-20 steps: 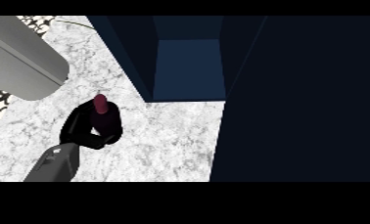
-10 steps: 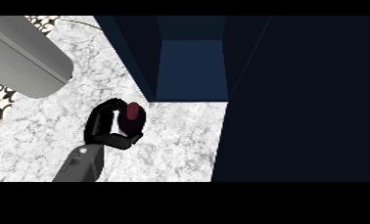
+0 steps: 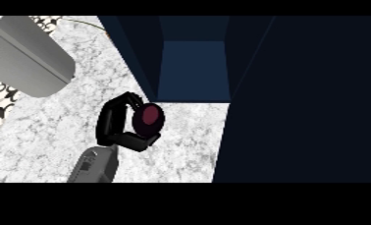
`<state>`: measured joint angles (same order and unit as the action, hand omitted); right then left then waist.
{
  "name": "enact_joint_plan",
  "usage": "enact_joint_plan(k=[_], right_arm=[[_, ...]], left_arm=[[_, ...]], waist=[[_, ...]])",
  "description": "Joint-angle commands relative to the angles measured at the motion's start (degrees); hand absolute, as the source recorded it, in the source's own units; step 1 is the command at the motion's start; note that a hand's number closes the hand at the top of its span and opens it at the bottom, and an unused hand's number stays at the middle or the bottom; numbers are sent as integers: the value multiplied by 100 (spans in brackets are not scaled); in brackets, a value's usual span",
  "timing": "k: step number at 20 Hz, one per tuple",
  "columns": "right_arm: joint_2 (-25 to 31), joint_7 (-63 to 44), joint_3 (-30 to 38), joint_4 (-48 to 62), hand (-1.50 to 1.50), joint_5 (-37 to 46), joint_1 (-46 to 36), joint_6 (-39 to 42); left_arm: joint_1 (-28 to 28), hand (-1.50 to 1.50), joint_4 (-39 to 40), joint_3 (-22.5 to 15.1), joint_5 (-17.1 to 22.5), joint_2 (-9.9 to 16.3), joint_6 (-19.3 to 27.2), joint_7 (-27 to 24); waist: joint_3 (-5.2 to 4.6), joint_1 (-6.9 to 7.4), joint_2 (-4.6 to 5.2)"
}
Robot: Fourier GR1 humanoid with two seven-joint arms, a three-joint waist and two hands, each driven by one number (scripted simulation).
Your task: Pick up the wine, place it into the cabinet and close the cabinet
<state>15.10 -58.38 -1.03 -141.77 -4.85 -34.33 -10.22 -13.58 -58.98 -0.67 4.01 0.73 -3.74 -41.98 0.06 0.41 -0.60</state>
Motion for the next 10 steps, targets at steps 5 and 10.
enact_joint_plan(k=[5, 10], right_arm=[[48, -339, 328, -294, -150, -596, -12, 24], [-45, 16, 360, -293, -150, -617, 334, 120]], left_arm=[[236, 150, -2170, -1356, 895, -72, 928, 1648], [-311, 150, -2952, -1794, 878, -73, 1941, 2815]], waist=[[-2, -32, 18], [-1, -52, 37]])
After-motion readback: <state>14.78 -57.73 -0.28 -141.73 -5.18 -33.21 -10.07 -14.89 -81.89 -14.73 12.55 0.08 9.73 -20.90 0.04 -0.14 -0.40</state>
